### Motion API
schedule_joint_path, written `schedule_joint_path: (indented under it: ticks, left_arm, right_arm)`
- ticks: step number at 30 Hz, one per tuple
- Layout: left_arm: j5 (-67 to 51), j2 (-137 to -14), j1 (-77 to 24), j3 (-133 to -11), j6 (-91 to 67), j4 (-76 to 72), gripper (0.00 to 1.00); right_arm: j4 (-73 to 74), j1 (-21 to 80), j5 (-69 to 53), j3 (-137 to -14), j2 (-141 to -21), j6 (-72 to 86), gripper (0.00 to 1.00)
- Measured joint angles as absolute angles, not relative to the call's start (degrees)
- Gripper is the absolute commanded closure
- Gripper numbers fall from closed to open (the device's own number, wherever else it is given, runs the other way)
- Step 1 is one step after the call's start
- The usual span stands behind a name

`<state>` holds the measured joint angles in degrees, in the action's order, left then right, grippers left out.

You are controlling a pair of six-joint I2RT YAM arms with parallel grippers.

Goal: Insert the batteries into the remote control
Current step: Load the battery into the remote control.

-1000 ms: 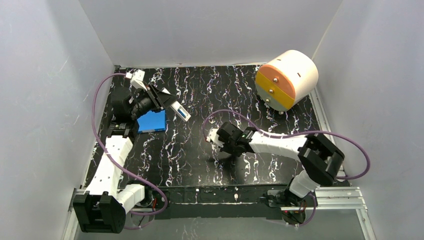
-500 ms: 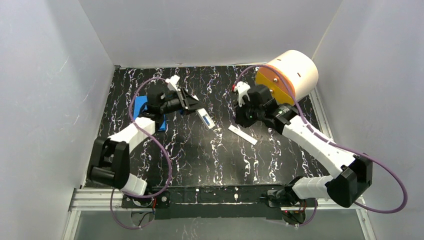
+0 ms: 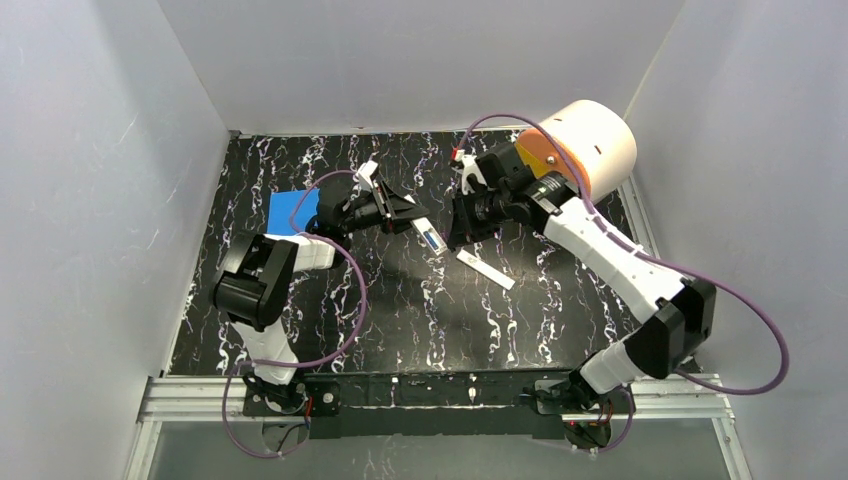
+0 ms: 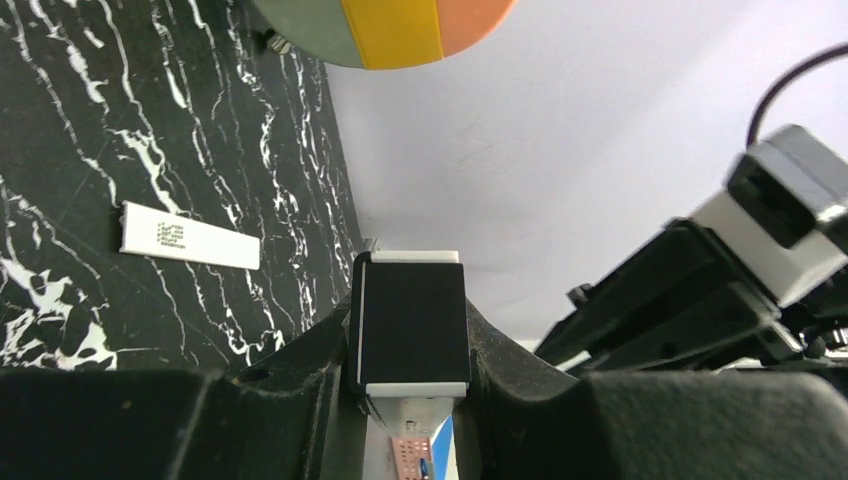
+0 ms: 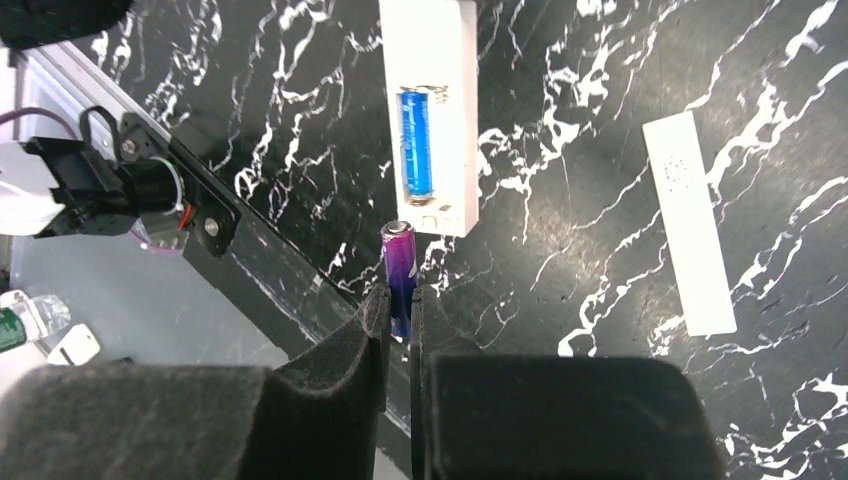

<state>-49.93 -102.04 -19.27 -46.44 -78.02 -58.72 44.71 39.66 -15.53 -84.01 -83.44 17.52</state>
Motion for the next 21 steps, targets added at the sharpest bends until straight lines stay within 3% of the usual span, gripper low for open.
schedule_joint_path:
  ticks: [21]
  left_arm:
    - [-52.4,-102.1,-20.5,-46.5,-78.6,-63.0,0.97]
  right_arm:
    - [56.1,40.2,-15.6,-93.7,-95.2,15.4,0.9]
